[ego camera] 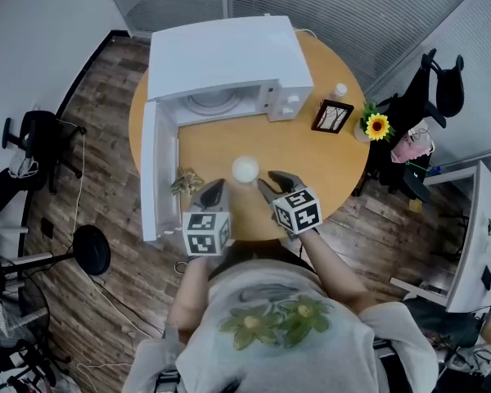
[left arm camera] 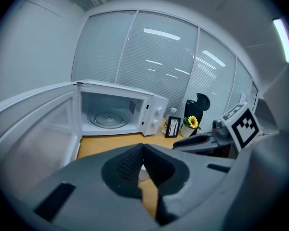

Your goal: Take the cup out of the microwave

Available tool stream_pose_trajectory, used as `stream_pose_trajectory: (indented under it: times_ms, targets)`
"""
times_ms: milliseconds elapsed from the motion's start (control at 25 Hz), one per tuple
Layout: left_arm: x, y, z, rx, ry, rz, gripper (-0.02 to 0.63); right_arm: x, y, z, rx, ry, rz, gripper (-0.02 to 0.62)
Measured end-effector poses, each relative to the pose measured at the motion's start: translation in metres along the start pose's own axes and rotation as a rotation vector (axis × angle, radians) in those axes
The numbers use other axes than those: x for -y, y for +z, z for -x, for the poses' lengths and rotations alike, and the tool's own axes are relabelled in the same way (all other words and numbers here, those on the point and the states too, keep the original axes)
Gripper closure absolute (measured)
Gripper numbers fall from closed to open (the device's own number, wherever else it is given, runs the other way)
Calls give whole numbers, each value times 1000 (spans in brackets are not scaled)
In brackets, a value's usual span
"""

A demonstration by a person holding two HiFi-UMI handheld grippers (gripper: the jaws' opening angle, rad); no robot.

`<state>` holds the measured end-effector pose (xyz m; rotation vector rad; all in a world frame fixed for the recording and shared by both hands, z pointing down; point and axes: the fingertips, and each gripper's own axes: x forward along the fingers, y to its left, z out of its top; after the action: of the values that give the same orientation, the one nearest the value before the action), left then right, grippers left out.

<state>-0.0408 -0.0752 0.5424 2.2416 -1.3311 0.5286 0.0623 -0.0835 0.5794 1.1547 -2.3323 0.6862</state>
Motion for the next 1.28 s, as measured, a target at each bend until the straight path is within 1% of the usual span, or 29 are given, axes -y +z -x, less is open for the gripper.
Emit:
stream_pose_trajectory:
  times_ms: [160,240,400,480,680,920,1280]
  targets:
    - [6,8,2,20,-17,-10,603,-6,20,14,74,-10,-2,482]
    - [9,13,2,31,-28,-16,603,-9,31,20,112,-18,3,514]
    - [17,24,5,54,-47,-31,603,-14,49,35,176,-39,32,563]
    - [20,28,6,64,-55,-35,603,-17,57,42,203,-47,46,574]
    - [28,37,8,84,-78,-42,603,-21,71,54,247,-62,67,578]
    - [35,44,10,101,-94,-52,603,-28,76,60,257,-61,98,580]
    - [41,51,14,124,-113,-44,603,-34,83,66,262,-45,106,578]
